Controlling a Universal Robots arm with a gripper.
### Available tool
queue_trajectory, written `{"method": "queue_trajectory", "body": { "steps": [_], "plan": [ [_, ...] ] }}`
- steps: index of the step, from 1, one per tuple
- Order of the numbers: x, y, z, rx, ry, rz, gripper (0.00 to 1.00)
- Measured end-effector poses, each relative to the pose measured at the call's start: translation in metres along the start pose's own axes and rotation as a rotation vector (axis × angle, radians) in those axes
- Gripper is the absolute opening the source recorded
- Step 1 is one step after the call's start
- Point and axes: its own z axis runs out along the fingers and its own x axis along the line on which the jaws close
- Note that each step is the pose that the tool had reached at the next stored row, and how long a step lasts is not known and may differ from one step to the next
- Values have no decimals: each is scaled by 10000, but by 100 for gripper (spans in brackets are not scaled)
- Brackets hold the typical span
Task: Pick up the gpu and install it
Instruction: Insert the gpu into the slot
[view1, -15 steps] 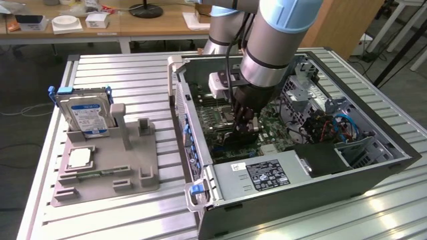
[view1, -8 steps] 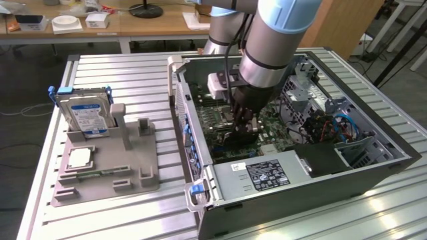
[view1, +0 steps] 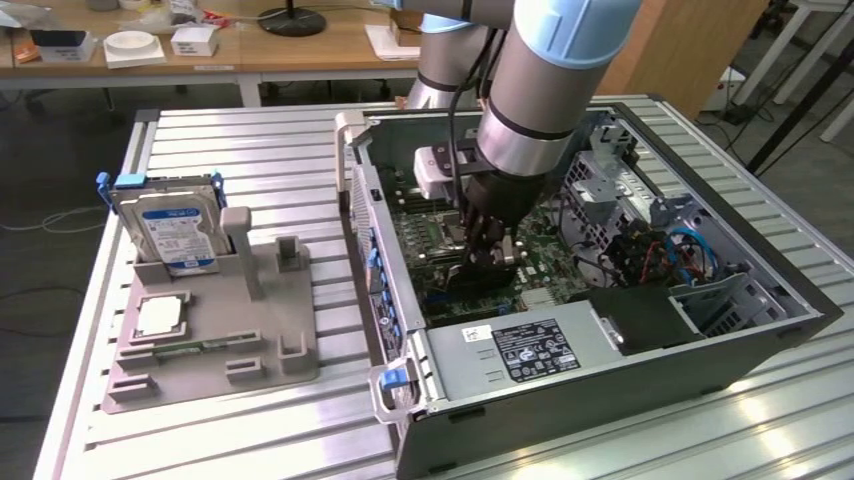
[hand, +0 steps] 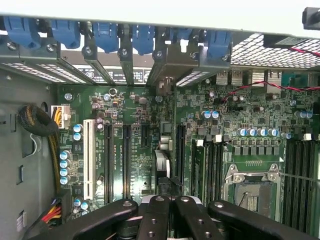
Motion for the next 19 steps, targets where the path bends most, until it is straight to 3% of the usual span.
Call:
{"method": "queue_trajectory", "body": {
  "steps": [15, 16, 18, 19],
  "plan": [
    [4, -1, 47, -9, 20, 1, 11],
    [0, -2, 38, -14, 25, 2, 11],
    [-5, -3, 8, 16, -29, 0, 11],
    [-7, 0, -39, 3, -16, 2, 11]
  ]
}}
